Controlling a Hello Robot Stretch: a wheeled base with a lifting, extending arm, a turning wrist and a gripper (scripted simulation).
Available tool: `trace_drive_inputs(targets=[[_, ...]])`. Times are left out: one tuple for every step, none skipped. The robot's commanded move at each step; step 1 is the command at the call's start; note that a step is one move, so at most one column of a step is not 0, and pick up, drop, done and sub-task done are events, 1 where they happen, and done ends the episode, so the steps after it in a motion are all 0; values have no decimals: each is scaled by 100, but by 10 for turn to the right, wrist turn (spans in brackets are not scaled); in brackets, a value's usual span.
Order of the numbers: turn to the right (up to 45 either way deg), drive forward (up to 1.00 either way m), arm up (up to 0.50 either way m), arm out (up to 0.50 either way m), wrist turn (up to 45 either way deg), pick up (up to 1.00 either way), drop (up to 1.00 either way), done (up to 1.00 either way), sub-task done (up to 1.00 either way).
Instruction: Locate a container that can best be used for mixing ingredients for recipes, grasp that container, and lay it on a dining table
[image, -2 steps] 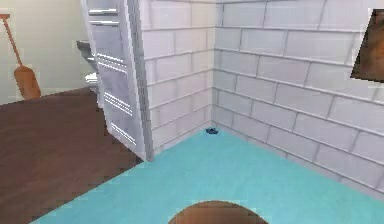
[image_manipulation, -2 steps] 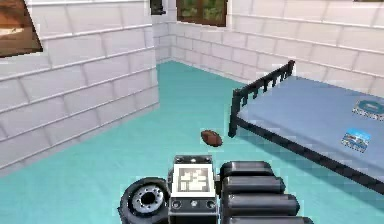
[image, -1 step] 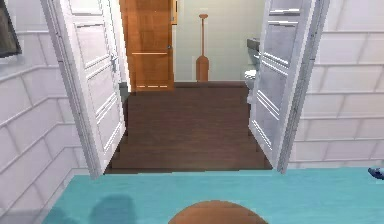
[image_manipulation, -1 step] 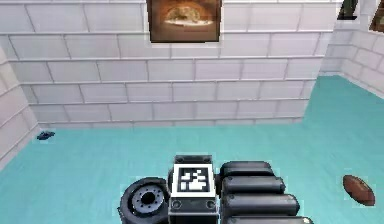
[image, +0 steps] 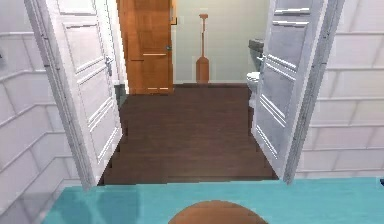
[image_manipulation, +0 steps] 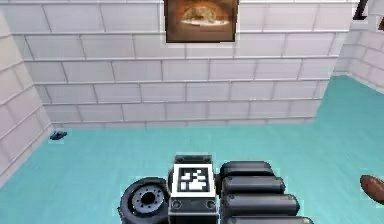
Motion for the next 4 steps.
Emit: trace_drive_inputs(targets=[[-60, 0, 0, 0, 0, 0, 0, 0, 0], [0, 100, 0, 0, 0, 0, 0, 0, 0], [0, 100, 0, 0, 0, 0, 0, 0, 0], [0, 70, 0, 0, 0, 0, 0, 0, 0]])
